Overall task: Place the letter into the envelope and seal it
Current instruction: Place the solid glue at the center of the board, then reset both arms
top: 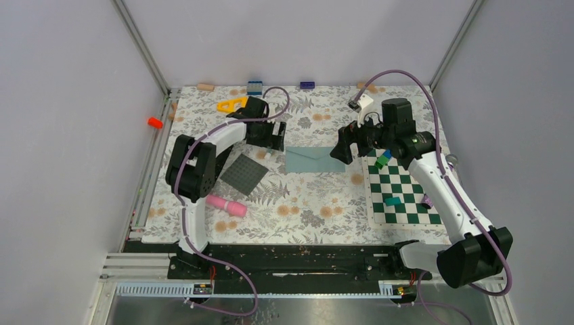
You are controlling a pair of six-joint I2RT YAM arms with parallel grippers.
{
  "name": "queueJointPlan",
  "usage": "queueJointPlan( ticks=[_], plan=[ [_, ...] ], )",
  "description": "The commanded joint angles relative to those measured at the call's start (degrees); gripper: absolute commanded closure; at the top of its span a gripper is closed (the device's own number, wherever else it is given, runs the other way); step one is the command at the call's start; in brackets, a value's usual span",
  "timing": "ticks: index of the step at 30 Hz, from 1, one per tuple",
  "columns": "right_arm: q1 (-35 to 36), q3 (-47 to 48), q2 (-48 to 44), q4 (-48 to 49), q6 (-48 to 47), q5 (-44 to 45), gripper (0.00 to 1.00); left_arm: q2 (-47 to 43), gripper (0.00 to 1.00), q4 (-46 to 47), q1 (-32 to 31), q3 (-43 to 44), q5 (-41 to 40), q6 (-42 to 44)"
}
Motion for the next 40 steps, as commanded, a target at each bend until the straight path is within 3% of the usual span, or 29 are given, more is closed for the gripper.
queueJointPlan(
  ticks=[1, 10, 14, 19, 25, 29, 33, 40],
  plan=[
    [-0.7, 0.0, -2.3, 1.5, -0.1, 0.6, 0.01, -6.6, 0.01, 2.1, 0.6, -0.1, -0.3, 0.8],
    [-1.0, 0.3, -4.1, 0.8, 0.2, 1.9, 0.00, -11.9, 0.01, 5.1, 1.6, -4.2, 4.3, 3.0],
    [-1.0, -1.0, -8.2, 0.6, 0.5, 6.1, 0.00, -23.0, 0.01, 8.5, 4.7, -9.5, 7.1, 8.1],
    [-1.0, -6.9, -19.9, 4.0, 3.8, 17.9, 0.00, -43.9, 0.01, 10.7, 12.5, -19.5, 14.6, 12.1],
    [-1.0, -15.7, -37.1, 12.4, 5.9, 31.5, 0.00, -62.5, 0.01, 2.4, 16.4, -26.7, 13.0, 14.5],
    [-1.0, -12.1, -43.0, 8.3, 6.3, 39.3, 0.00, -68.4, 0.01, -6.1, 16.9, -26.0, 11.2, 17.7],
    [-1.1, -14.2, -49.0, 8.2, 2.7, 41.9, 0.00, -73.0, 0.01, -6.4, 17.4, -25.0, 2.1, 15.7],
    [-1.1, -19.1, -49.3, 11.9, 2.8, 42.9, 0.00, -76.3, 0.01, -4.5, 19.1, -27.6, 4.1, 13.4]
  ],
)
